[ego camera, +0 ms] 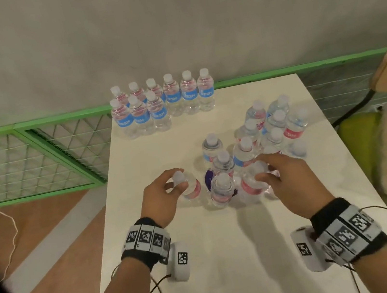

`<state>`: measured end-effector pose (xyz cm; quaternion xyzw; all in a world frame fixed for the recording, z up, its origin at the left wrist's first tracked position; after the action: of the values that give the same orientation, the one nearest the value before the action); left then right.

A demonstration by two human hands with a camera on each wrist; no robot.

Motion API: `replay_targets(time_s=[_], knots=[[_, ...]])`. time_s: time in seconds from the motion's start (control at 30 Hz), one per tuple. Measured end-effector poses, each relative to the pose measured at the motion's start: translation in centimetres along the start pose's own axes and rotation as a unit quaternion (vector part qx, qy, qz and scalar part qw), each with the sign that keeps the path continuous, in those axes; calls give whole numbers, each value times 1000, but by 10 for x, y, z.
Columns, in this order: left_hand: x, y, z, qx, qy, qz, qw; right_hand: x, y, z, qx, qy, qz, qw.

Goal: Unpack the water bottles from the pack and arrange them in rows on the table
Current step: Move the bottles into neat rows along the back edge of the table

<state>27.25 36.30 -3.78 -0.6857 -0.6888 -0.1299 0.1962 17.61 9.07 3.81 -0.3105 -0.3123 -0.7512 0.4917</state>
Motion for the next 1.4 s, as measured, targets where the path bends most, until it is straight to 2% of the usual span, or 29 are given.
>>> replay_targets(time_s=[0.13, 0.23, 0.33, 0.47, 0.6, 0.77, 0.9, 1.1, 1.4], knots=[[39, 18, 18, 1, 33, 5, 999, 57, 11, 46, 37, -28, -43, 998], [63, 35, 17, -40, 94, 4, 995, 93, 29, 87, 44, 10, -71, 996], [79, 60, 18, -54, 126, -27, 990, 97, 58, 117, 43, 76, -82, 993], [77, 98, 16, -68, 160, -48, 984, 58, 104, 141, 66, 63, -70, 993], [56, 133, 4, -60, 169, -27, 983, -7, 152, 151, 104, 10, -20, 994], [23, 164, -20, -65, 190, 4, 980, -78, 197, 136, 93, -77, 66, 991], [-2, 177, -34, -68, 177, 13, 982, -119, 218, 112, 108, -165, 125, 972], [-38, 195, -55, -93, 170, 48, 980, -145, 244, 96, 137, -224, 163, 951], [-59, 226, -88, -166, 226, 41, 959, -154, 288, 90, 143, -232, 120, 955]])
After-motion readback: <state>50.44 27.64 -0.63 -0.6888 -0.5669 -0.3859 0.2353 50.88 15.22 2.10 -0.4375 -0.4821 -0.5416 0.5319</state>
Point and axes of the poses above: each hand's wrist, its own y-axis towards the middle knuckle, its own x-axis out of the back of the hand, z = x × y, the point moved 9 cm from there along y, towards the middle knuckle, and after that the axes turned 15 degrees about -z, right-handed, at the moved point
